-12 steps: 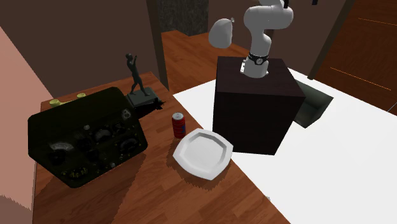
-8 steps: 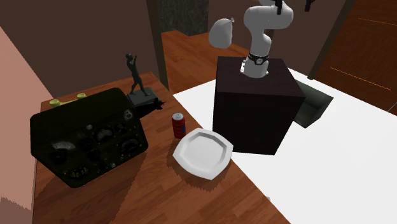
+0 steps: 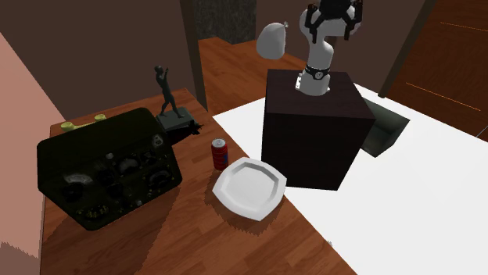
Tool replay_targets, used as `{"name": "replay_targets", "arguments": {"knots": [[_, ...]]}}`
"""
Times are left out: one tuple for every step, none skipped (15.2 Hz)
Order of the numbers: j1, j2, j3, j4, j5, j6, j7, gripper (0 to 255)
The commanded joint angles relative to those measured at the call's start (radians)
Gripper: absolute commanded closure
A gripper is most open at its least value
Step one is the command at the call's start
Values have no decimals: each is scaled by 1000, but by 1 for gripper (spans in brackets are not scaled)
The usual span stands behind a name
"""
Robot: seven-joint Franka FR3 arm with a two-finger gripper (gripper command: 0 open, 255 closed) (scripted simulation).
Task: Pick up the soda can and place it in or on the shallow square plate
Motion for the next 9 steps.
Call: {"name": "replay_targets", "arguments": {"knots": [[-11,49,-41,-18,-17,57,-49,0],[-15,73,-58,-20,-23,80,-70,0],[-18,99,-76,-21,-28,102,-91,0],[-21,126,-94,-21,-33,125,-113,0],[-23,154,-111,-20,-36,147,-134,0],[-25,183,-129,-17,-38,170,-156,0],[-27,214,-147,-14,-39,192,-179,0],[-28,245,-165,-8,-38,213,-202,0],[-28,278,-183,-2,-36,235,-225,0]]}}
